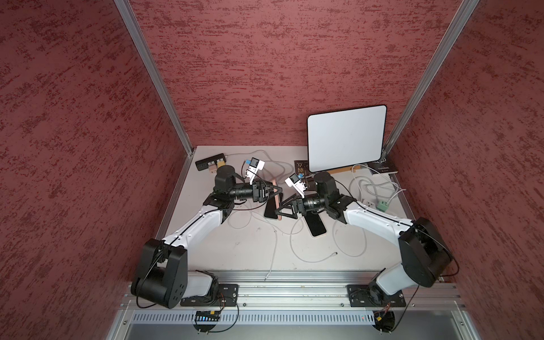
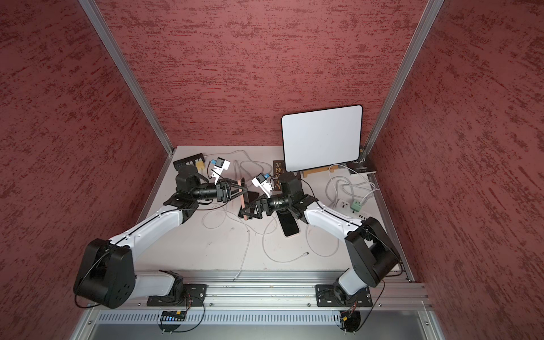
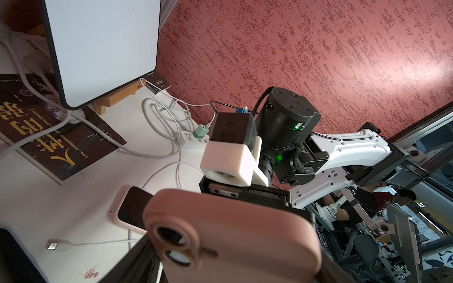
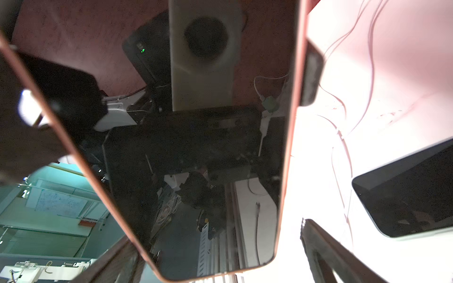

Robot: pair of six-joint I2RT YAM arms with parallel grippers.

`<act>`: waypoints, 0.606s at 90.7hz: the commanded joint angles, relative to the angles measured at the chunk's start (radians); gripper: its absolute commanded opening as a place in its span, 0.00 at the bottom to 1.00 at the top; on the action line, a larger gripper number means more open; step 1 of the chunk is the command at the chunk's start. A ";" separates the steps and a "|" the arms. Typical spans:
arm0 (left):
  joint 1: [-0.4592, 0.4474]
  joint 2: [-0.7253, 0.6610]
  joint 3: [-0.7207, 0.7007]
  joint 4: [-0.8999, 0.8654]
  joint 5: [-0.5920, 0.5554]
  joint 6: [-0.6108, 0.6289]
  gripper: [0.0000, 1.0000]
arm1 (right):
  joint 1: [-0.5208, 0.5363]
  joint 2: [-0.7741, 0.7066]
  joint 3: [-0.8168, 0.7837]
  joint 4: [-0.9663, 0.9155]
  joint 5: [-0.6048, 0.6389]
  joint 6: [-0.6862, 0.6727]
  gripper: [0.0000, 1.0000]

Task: Unplug the charging cable from the phone
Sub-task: Place the phone at the center of the board.

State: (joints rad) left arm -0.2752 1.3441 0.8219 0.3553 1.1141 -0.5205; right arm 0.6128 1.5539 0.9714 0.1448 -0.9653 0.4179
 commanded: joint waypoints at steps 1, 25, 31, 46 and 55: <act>-0.002 -0.033 -0.001 0.042 0.027 0.004 0.11 | -0.009 0.002 0.022 0.018 0.003 -0.008 0.98; -0.002 -0.030 -0.002 0.042 0.023 0.004 0.11 | -0.010 0.019 0.011 0.105 -0.049 0.043 0.85; -0.002 -0.027 -0.001 0.043 0.023 0.004 0.11 | -0.010 0.021 0.007 0.114 -0.050 0.045 0.81; -0.001 -0.026 -0.001 0.043 0.019 0.004 0.11 | -0.010 0.018 -0.002 0.132 -0.063 0.045 0.62; 0.001 -0.026 0.000 0.036 0.011 0.006 0.13 | -0.009 0.009 -0.009 0.133 -0.061 0.039 0.51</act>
State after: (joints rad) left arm -0.2745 1.3426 0.8204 0.3588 1.1065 -0.5282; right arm 0.6121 1.5665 0.9710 0.2207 -1.0100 0.4419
